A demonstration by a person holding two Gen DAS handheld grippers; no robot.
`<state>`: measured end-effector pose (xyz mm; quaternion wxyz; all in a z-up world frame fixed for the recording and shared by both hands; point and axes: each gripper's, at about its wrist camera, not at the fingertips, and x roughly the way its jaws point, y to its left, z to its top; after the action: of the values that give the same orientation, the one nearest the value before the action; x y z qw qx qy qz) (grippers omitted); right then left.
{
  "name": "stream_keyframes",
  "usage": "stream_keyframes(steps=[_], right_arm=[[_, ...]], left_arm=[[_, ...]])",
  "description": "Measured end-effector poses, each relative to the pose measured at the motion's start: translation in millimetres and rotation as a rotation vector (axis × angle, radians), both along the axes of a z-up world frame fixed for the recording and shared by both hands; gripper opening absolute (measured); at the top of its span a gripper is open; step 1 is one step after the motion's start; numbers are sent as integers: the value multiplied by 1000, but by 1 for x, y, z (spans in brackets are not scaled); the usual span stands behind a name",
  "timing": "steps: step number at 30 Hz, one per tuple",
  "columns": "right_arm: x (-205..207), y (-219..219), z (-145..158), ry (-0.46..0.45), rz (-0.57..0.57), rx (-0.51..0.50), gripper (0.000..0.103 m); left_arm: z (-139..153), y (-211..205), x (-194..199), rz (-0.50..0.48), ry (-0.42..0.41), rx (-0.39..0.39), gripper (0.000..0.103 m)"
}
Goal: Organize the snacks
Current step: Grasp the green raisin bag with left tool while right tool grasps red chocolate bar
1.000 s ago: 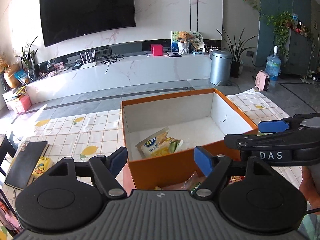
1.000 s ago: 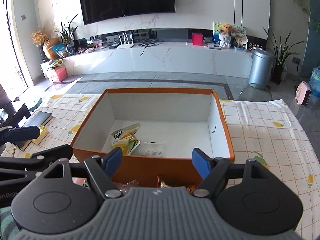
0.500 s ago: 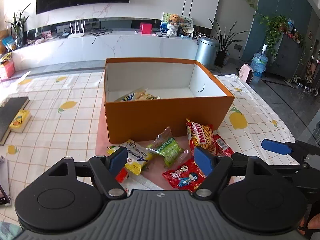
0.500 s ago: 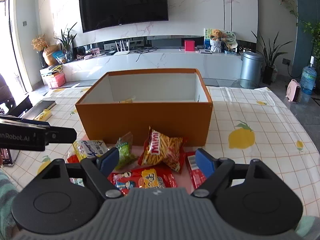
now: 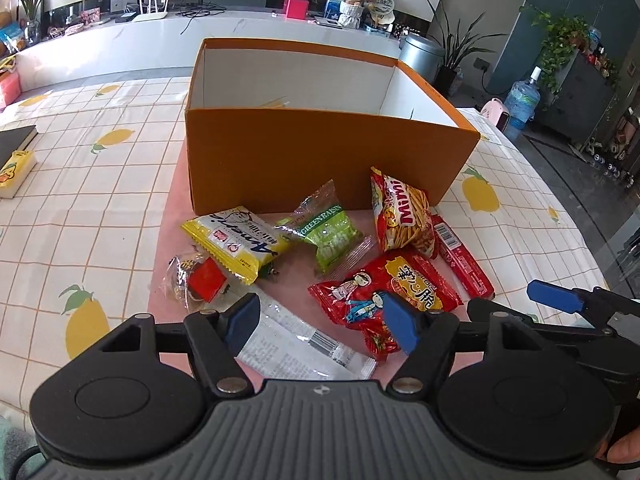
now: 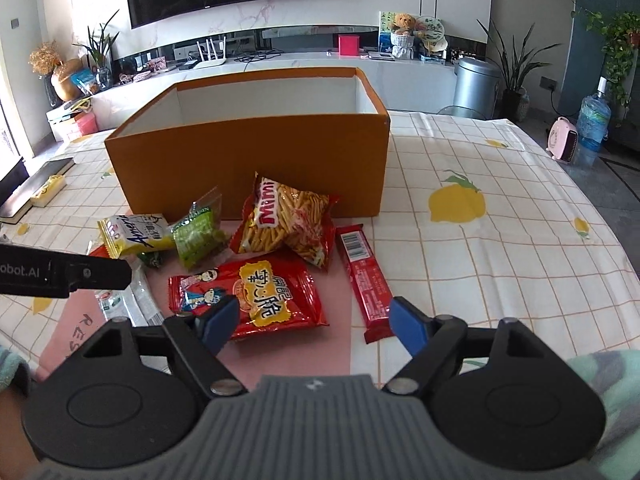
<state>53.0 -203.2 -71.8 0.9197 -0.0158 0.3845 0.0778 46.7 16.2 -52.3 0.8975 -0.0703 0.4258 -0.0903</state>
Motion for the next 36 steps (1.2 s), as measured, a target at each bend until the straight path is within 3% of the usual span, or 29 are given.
stream_keyframes(steps=[5, 9, 12, 18, 32, 36], right_arm=[[25, -8, 0, 70, -5, 19, 76], [43, -5, 1, 87, 30, -43, 76], [60, -5, 0, 102, 37, -76, 70], [89, -19, -17, 194, -31, -13, 54], [111, -13, -38, 268, -70, -28, 52], [114, -12, -42, 287, -72, -37, 45]], left_arm=[[4, -5, 9, -29, -57, 4, 82], [-2, -3, 21, -6, -60, -35, 79], [-9, -1, 31, 18, -43, -87, 76], [-22, -9, 50, 79, -9, -118, 76], [-38, -17, 77, 174, 70, -143, 76], [-41, -18, 80, 177, 88, -148, 76]])
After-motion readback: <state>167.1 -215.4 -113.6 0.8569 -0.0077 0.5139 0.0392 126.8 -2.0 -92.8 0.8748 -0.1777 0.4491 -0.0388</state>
